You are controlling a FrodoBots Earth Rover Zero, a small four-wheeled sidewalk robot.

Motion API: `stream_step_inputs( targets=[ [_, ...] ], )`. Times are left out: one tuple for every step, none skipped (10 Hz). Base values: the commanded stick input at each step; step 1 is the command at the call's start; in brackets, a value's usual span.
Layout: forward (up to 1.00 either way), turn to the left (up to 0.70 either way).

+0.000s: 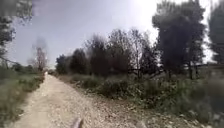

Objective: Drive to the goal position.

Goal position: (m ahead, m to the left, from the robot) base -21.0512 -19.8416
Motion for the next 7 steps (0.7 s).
stream_step_inputs(
  targets=[
    [0.00,-1.00],
    [0.00,-1.00],
    [0.00,-1.00],
    [0.00,-1.00],
    [0.00,-1.00],
    [0.00,-1.00],
    [0.00,-1.00]
  ],
)
